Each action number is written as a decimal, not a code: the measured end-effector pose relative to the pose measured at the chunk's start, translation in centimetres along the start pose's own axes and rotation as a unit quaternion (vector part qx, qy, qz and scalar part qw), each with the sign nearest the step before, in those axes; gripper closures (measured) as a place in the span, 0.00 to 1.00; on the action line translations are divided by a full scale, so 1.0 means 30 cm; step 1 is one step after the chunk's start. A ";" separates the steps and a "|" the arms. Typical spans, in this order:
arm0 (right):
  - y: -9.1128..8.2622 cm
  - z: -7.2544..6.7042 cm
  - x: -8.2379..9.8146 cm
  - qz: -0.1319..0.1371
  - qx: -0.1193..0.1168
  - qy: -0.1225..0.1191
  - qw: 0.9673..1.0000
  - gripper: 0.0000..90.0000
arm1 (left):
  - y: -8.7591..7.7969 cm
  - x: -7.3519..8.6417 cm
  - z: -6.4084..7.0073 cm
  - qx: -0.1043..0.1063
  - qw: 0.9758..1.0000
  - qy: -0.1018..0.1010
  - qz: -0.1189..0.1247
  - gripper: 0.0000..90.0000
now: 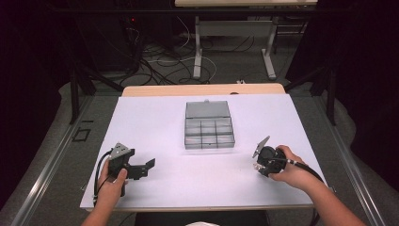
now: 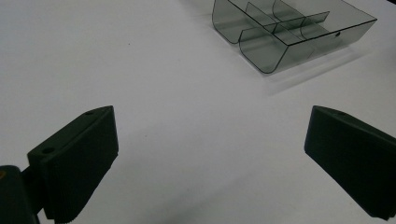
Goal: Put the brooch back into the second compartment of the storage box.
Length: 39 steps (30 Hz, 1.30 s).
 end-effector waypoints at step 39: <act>0.018 -0.001 0.008 -0.029 -0.018 -0.005 0.999 0.90 | -0.001 -0.002 -0.002 -0.001 1.000 0.001 0.002 0.03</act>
Point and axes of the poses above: each handheld gripper's, and its own axes: y roughly forward along the jaws, x roughly out of its underside, z roughly to its right, the point moved 6 cm from there along y, roughly forward along the jaws, and after that the axes turned 10 degrees about z, right-handed, at the moved point
